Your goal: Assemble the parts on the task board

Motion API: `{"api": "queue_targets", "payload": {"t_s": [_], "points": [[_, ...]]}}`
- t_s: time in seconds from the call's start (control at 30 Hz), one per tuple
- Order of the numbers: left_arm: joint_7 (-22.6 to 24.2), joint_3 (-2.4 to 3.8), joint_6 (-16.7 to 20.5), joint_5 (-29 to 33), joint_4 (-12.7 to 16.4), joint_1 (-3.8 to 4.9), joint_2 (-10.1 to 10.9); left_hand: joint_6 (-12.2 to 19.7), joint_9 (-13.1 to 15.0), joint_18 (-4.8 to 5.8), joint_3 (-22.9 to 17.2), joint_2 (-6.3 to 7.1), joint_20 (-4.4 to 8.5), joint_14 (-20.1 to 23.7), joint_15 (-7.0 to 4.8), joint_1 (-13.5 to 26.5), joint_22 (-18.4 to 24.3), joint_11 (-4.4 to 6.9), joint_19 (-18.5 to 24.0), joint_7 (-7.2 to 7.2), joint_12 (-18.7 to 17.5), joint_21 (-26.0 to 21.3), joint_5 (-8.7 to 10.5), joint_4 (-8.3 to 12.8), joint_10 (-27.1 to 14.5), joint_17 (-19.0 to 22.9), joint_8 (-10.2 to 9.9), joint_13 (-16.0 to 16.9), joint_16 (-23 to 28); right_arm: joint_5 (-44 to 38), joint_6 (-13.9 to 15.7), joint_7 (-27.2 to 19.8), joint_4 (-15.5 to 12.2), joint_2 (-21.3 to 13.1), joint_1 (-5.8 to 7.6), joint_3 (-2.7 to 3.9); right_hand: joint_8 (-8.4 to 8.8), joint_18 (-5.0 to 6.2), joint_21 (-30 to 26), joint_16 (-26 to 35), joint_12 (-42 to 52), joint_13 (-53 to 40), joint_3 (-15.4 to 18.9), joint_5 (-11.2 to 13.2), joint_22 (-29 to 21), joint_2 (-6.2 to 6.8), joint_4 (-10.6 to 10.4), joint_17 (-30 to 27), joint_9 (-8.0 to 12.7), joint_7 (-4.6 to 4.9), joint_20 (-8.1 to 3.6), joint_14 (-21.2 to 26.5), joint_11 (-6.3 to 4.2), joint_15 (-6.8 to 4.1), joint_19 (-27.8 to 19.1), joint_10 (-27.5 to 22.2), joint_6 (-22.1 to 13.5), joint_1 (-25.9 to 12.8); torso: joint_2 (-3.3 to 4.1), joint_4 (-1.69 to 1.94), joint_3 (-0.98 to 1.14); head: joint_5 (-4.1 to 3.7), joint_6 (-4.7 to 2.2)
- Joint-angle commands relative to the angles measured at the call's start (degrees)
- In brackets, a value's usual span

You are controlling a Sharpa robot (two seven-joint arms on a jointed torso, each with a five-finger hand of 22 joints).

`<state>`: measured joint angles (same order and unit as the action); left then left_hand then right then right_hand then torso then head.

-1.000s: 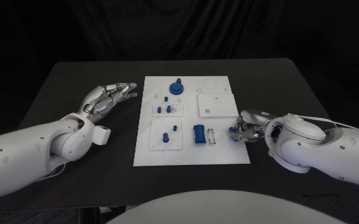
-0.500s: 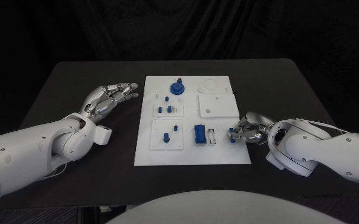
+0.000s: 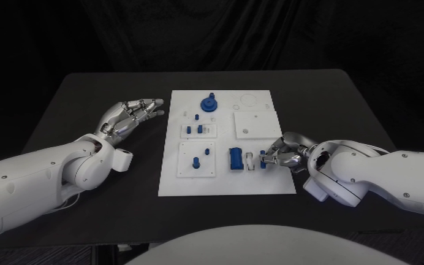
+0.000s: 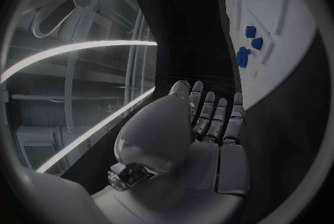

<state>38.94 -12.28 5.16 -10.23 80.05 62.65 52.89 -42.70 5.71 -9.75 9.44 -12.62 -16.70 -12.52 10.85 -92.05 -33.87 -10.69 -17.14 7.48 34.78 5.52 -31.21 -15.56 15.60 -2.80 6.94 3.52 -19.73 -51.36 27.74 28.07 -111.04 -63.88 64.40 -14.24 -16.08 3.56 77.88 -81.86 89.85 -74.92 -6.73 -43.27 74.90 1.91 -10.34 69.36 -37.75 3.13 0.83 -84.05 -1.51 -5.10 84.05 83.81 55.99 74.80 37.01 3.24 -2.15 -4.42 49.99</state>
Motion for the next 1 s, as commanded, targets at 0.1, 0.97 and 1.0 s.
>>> {"api": "queue_targets", "payload": {"t_s": [0.1, 0.97, 1.0], "points": [[3.57, 0.06, -0.65, 0.25, 0.03, -0.07, -0.2, 0.04, -0.09, 0.76, -0.39, -0.07, -0.02, -0.31, -0.09, -0.51, 0.1, -0.19, -0.36, 0.54, 0.08, 0.29, -0.34, 0.04, 0.1, -0.08, 0.18, 0.07, -0.29, 2.23, -0.67, -1.34, 0.91, 1.17, 0.13, 0.0, -0.05, -0.75, 0.35, -0.15, 0.15, -15.08, -2.59, -0.23, 11.38, -0.16, 2.28, 0.05, 0.18, 0.07, 0.33, -2.73, 0.27, 0.05, 2.01, 6.19, -0.1, -0.69, 0.04, -0.01, -0.07, 0.1, 0.01], [3.44, 0.06, -0.93, 0.25, -0.08, -0.09, -0.45, 0.03, -0.1, 0.77, -0.48, -0.01, -0.02, -0.36, -0.07, -0.62, 0.12, -0.2, -0.38, 0.56, 0.06, 0.29, -0.41, 0.08, 0.12, -0.09, 0.18, 0.07, -0.34, 0.37, -4.78, -0.52, 3.74, 4.77, 0.04, -0.03, 0.16, -0.69, 0.15, -0.14, 0.15, -15.08, -2.67, 3.4, 11.29, -0.49, 1.93, -0.2, 0.9, 0.23, 0.49, -2.62, 0.45, 0.23, 1.91, 6.19, -0.54, -2.51, 0.08, 0.05, -0.05, 0.51, 0.01], [3.44, 0.06, -0.94, 0.25, -0.08, -0.09, -0.47, 0.03, -0.1, 0.77, -0.48, -0.01, -0.02, -0.36, -0.07, -0.62, 0.12, -0.2, -0.38, 0.56, 0.06, 0.29, -0.41, 0.08, 0.12, -0.09, 0.18, 0.07, -0.34, 0.35, -4.95, -0.46, 3.78, 4.82, 0.04, -0.03, 0.17, -0.7, 0.18, -0.14, 0.15, -15.08, -2.66, 3.63, 11.3, -0.5, 1.9, -0.21, 0.93, 0.23, 0.5, -2.61, 0.46, 0.24, 1.92, 6.19, -0.56, -2.6, 0.07, 0.07, -0.05, 0.51, 0.01]]}}
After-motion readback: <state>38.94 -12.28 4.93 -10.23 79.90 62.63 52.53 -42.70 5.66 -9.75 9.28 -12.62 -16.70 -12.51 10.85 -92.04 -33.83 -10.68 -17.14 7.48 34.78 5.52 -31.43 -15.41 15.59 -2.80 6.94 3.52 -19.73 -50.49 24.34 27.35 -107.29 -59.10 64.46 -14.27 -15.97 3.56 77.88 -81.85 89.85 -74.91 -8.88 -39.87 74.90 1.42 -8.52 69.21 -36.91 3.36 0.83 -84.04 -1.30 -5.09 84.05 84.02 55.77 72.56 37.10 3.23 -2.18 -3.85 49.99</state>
